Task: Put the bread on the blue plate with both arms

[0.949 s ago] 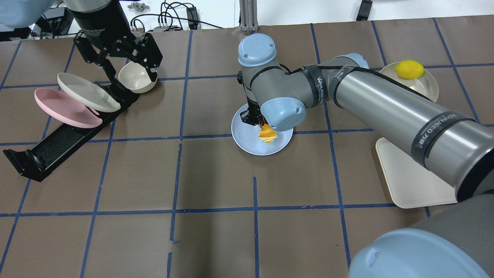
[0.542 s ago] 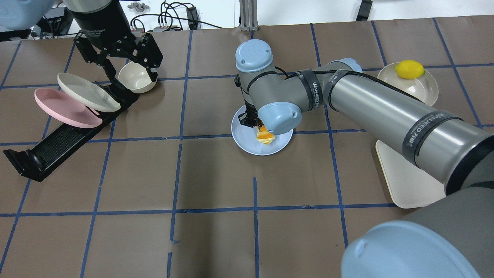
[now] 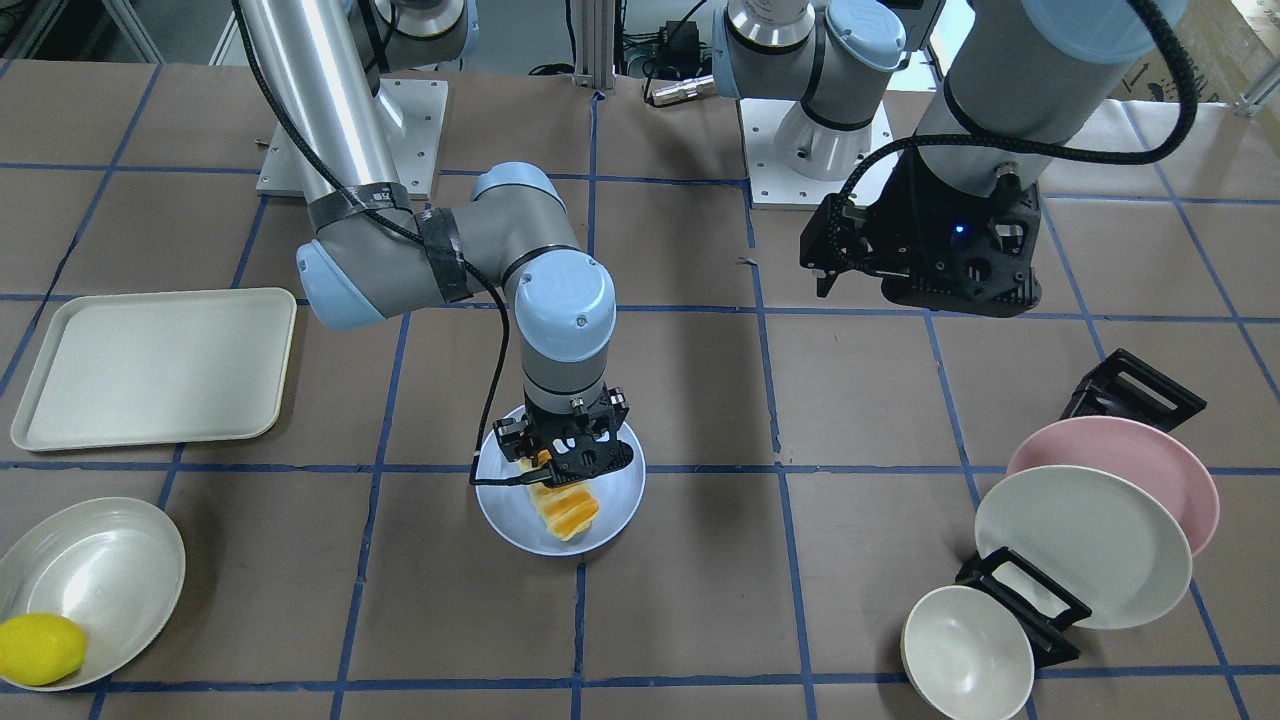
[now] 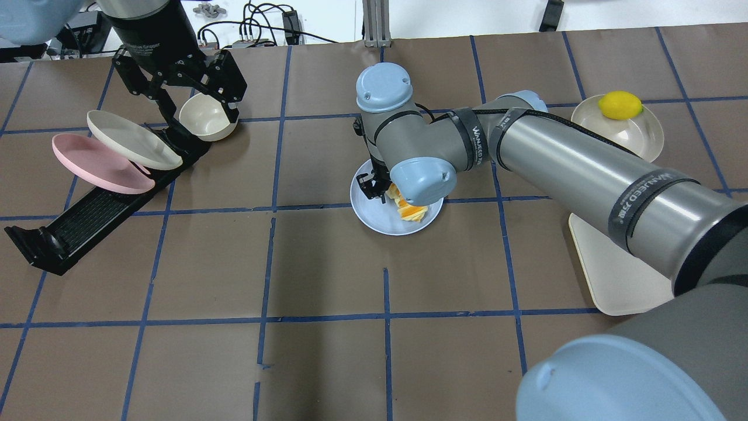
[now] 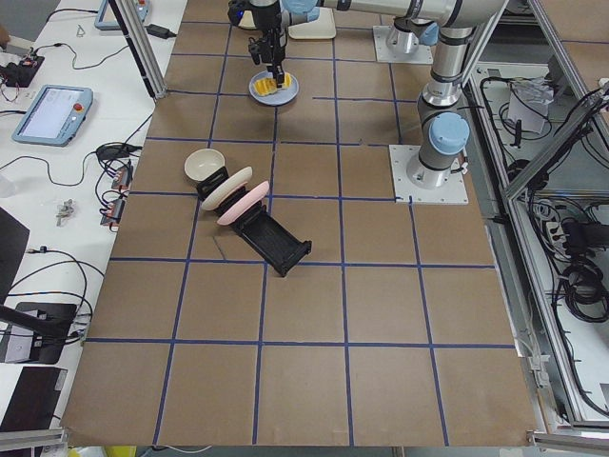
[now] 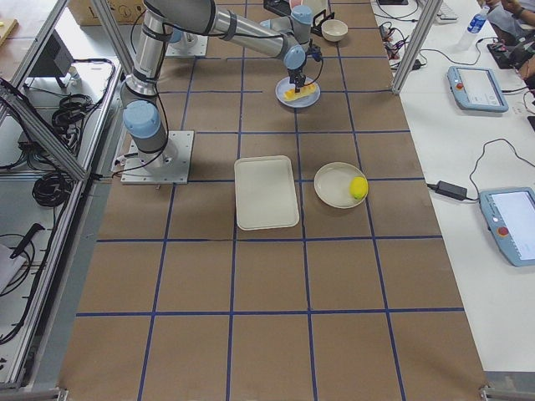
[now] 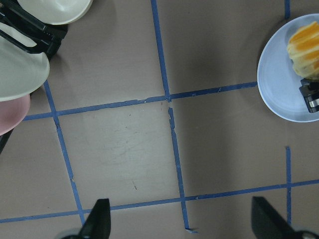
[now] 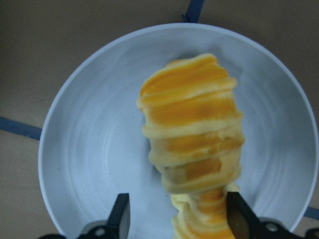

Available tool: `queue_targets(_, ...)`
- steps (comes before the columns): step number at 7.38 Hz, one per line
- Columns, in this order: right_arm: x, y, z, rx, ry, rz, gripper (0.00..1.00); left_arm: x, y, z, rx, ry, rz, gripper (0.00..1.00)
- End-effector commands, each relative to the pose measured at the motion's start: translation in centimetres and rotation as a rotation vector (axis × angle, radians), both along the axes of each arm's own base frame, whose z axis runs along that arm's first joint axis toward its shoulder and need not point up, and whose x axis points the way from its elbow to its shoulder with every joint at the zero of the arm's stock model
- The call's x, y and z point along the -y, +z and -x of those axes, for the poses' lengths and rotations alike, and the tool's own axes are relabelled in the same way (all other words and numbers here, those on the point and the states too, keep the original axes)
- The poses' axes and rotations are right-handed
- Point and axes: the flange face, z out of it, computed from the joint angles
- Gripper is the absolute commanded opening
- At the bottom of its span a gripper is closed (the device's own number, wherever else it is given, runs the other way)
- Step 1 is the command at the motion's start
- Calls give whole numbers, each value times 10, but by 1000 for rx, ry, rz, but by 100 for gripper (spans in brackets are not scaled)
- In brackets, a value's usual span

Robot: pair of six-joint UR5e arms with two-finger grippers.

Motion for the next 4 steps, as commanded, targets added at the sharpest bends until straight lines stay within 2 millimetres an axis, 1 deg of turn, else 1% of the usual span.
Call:
queue_targets(1,-2,0,2,-1,1,-3,100,-1,2,-1,1,0,4,100)
queue_targets(2,3,9,4,-7,-3,10,100,2,-2,-2,0,3,16,100)
queue_targets(3,5,29,8,1,-9,36,100,2,1,-1,1,0,27,100)
queue_targets(4,6,54,21,1,-28,36,100,2,1,-1,1,-2,30,100)
